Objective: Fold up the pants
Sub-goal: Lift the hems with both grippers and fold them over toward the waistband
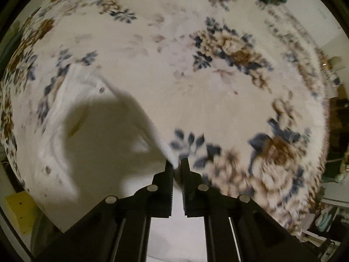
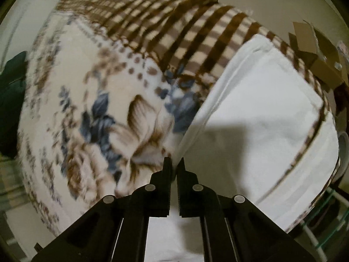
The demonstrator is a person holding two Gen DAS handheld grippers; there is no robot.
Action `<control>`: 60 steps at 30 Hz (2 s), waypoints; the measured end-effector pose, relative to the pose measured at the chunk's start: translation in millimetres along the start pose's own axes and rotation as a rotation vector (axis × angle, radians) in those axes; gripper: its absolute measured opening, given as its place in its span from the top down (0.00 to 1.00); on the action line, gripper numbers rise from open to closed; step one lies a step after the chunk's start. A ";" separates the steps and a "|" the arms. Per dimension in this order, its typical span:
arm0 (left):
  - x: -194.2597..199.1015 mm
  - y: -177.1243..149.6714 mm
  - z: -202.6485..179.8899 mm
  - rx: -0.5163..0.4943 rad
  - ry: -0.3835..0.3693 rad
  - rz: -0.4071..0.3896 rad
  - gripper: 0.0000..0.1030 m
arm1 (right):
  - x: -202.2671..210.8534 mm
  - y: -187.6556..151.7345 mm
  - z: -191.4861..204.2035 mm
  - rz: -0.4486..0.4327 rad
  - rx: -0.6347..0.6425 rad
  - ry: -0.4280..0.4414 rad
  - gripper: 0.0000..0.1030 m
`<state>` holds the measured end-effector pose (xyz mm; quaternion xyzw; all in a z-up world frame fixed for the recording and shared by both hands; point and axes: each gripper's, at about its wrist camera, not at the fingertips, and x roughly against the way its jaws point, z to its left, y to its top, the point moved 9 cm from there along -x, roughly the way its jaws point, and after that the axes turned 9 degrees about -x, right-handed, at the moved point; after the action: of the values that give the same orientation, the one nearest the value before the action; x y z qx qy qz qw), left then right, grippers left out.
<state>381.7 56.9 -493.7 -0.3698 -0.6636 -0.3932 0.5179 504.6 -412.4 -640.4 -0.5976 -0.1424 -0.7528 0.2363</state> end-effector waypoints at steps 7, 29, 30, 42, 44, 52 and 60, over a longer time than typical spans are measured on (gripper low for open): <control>28.3 -68.6 10.8 -0.034 -0.052 -0.074 0.96 | 73.0 -40.9 -92.1 -0.015 0.085 0.067 0.96; -90.9 -216.5 77.7 -0.107 0.127 0.168 0.11 | 81.0 -91.9 -341.0 0.014 0.119 -0.059 0.43; -86.9 -211.2 73.0 -0.123 0.141 0.139 0.11 | 88.7 -87.2 -334.9 -0.015 0.138 -0.055 0.38; -92.7 -181.6 -2.2 -0.298 0.191 0.035 0.11 | 78.9 -14.8 -280.2 -0.247 0.198 -0.210 0.92; -96.9 -182.7 -15.7 -0.316 0.185 0.039 0.11 | 93.3 -7.4 -333.3 -0.248 0.020 -0.208 0.92; -123.2 -199.8 -36.2 -0.372 0.186 0.102 0.11 | 94.4 -2.6 -413.4 -0.120 -0.253 0.096 0.66; -123.5 -229.0 -51.8 -0.426 0.196 0.103 0.11 | 84.4 9.8 -427.8 -0.169 -0.332 0.047 0.94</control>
<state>220.0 -95.9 -638.3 -0.4642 -0.4925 -0.5316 0.5092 138.9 -648.8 -664.4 -0.5966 -0.0603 -0.7969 0.0736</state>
